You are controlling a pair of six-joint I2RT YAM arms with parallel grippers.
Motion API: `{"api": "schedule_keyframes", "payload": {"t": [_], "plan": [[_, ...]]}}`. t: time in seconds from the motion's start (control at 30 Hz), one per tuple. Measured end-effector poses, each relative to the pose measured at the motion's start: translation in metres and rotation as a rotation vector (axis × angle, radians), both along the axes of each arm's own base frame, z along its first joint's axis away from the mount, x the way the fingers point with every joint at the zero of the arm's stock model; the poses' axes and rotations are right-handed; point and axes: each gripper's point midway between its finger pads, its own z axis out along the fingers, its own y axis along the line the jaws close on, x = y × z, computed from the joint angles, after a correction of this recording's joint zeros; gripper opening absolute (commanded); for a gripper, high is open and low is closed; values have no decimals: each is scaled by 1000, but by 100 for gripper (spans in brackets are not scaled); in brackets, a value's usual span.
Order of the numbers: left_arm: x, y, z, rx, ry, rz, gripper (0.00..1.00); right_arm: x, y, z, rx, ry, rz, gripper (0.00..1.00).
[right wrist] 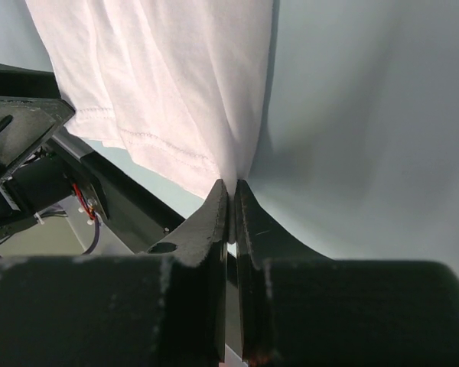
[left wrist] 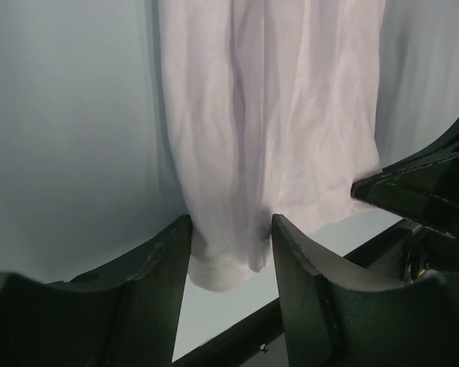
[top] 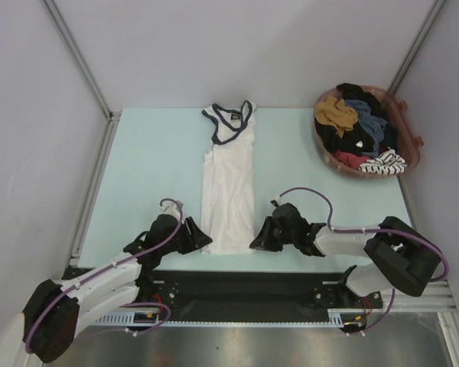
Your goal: Fold and stack the tank tops
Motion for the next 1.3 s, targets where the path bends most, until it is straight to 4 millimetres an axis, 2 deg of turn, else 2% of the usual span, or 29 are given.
{"api": "schedule_keyframes", "payload": {"t": [0.17,0.23,0.33,0.37,0.4,0.77,1.07,1.2,1.3], "plan": [[-4,-5,-1,-20,18,-19,53,0,0,0,-2,1,1,1],[-5,-9,-2,-28,23,-30,47,0,0,0,-3,2,1,1],[-11,-11,-6,-26,46,-41,17,-1,-1,-1,-6,3,1,1],[-13,-10,-8,-22,55,-45,4,-1,-2,-2,-8,6,1,1],[-16,-10,-10,-21,66,-46,0,-2,-2,-2,-12,9,1,1],[-34,-11,-9,-23,104,-102,0,-15,-12,17,-23,-10,18,0],[-58,-7,-5,-25,150,-137,2,-41,-17,23,-48,14,68,0],[-63,-5,-6,-22,172,-137,3,-50,-20,17,-62,39,71,0],[-65,-5,-5,-5,199,-138,3,-51,-21,22,-58,36,65,0]]}}
